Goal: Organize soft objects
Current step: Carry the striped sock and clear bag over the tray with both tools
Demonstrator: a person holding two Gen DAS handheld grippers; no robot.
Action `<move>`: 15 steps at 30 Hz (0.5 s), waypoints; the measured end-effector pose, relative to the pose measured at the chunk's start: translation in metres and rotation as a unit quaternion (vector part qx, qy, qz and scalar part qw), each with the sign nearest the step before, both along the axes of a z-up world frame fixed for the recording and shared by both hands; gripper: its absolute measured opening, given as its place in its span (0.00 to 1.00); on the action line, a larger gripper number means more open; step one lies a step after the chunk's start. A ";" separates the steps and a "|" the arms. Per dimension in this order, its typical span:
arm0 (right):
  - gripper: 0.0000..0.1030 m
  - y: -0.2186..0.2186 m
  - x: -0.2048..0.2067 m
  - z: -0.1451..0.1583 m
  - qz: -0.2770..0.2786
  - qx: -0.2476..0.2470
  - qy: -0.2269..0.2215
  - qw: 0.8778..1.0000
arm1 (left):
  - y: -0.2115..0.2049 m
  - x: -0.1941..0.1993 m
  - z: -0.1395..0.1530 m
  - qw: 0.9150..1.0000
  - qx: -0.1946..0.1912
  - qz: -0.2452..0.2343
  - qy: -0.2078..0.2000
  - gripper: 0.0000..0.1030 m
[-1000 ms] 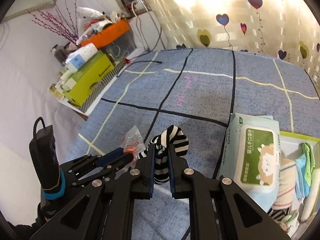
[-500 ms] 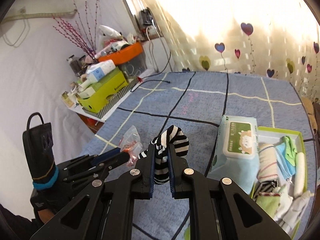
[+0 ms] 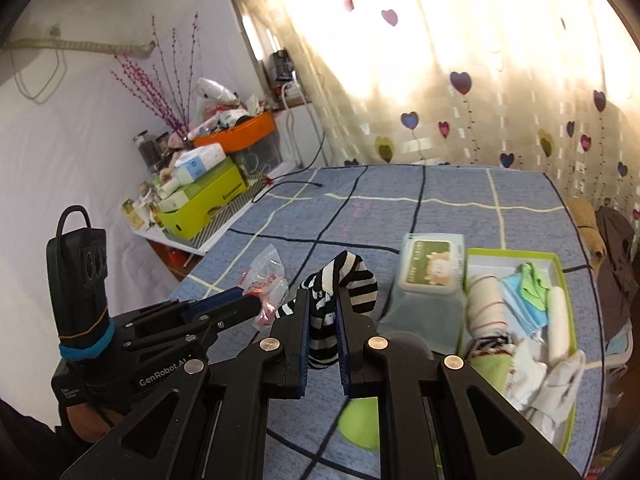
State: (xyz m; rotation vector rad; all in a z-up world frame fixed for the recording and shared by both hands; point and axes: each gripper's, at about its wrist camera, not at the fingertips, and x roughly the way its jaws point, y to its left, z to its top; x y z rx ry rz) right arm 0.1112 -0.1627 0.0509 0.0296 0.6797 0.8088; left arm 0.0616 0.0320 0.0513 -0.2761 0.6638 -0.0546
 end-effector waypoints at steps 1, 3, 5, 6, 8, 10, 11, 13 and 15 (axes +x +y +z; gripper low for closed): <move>0.11 -0.005 0.000 0.001 -0.004 0.001 -0.001 1.000 | -0.006 0.001 0.001 1.000 0.002 -0.006 0.000 0.21; 0.11 -0.019 0.000 0.001 -0.014 0.005 -0.001 1.000 | -0.016 0.003 0.003 1.000 0.004 -0.016 -0.002 0.21; 0.11 -0.033 0.001 0.001 -0.024 0.010 -0.001 1.000 | -0.028 0.005 0.005 1.000 0.007 -0.029 -0.003 0.21; 0.11 -0.038 0.001 0.001 -0.028 0.011 0.000 1.000 | -0.034 0.006 0.006 0.999 0.009 -0.035 -0.004 0.21; 0.11 -0.050 0.003 0.000 -0.039 0.015 0.001 0.999 | -0.047 0.011 0.009 0.999 0.012 -0.048 -0.005 0.21; 0.11 -0.063 0.006 -0.001 -0.050 0.020 0.001 0.999 | -0.060 0.015 0.012 0.998 0.017 -0.061 -0.008 0.21; 0.11 -0.068 0.007 -0.001 -0.055 0.022 0.001 0.998 | -0.065 0.018 0.013 0.998 0.020 -0.066 -0.008 0.21; 0.11 -0.081 0.012 -0.003 -0.067 0.026 0.004 0.997 | -0.075 0.022 0.014 0.997 0.023 -0.075 -0.008 0.21; 0.11 -0.094 0.017 -0.005 -0.079 0.028 0.007 0.996 | -0.085 0.027 0.015 0.996 0.026 -0.084 -0.008 0.21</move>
